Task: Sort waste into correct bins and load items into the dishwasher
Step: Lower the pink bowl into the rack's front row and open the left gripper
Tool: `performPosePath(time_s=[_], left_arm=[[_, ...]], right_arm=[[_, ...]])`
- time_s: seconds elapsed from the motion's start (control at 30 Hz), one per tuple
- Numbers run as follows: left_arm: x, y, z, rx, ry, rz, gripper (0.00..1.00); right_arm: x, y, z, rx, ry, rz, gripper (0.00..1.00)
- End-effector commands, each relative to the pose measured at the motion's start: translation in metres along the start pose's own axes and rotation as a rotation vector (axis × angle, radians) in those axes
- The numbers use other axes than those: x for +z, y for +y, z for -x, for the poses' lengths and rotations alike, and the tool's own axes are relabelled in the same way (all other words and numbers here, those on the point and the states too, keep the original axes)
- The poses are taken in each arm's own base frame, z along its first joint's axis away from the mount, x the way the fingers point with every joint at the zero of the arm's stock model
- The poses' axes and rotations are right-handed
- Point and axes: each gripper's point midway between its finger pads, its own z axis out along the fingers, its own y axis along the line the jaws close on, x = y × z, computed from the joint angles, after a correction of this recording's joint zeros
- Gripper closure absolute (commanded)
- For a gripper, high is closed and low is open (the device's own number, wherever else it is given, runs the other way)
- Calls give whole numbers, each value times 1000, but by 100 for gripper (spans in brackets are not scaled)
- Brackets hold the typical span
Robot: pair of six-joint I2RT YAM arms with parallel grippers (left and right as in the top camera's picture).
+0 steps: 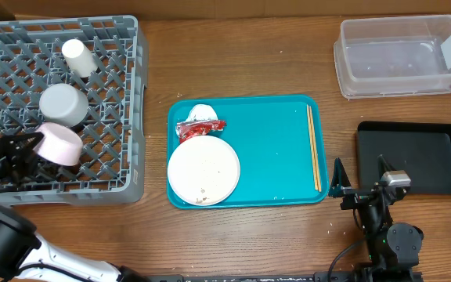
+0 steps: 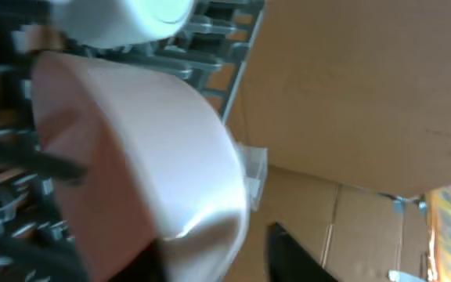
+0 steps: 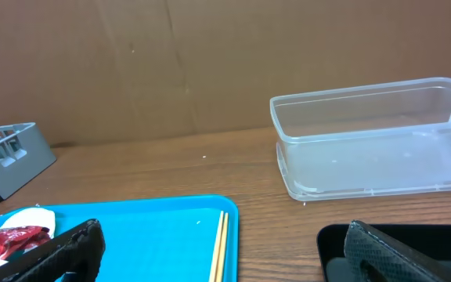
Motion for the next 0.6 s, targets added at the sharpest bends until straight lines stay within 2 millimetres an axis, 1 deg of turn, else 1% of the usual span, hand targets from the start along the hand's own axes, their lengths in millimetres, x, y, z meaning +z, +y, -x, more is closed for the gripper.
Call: performPosePath(time_s=[0.0,0.07,0.17,0.33,0.4,0.47,0.53,0.57], left_arm=[[-8,17,-1,-69,3,58,55],[-13,21,-1,-107,-8,69,53],[-24,22,4,-173,-41,63,52],[-47,20,10,-189,-83,101,50],[-55,18,10,-190,-83,141,50],[-60,11,9,-193,-78,164,50],[-64,1,7,-196,-74,166,55],[-64,-4,7,-189,-73,168,65]], right_arm=[[0,-1,-2,4,-3,-3,0],[0,-1,-2,4,-3,-3,0],[0,-1,-2,4,-3,-3,1],[0,-1,-2,4,-3,-3,0],[0,-1,-2,4,-3,-3,0],[0,-1,-2,4,-3,-3,0],[0,-1,-2,4,-3,-3,0],[0,-1,-2,4,-3,-3,0]])
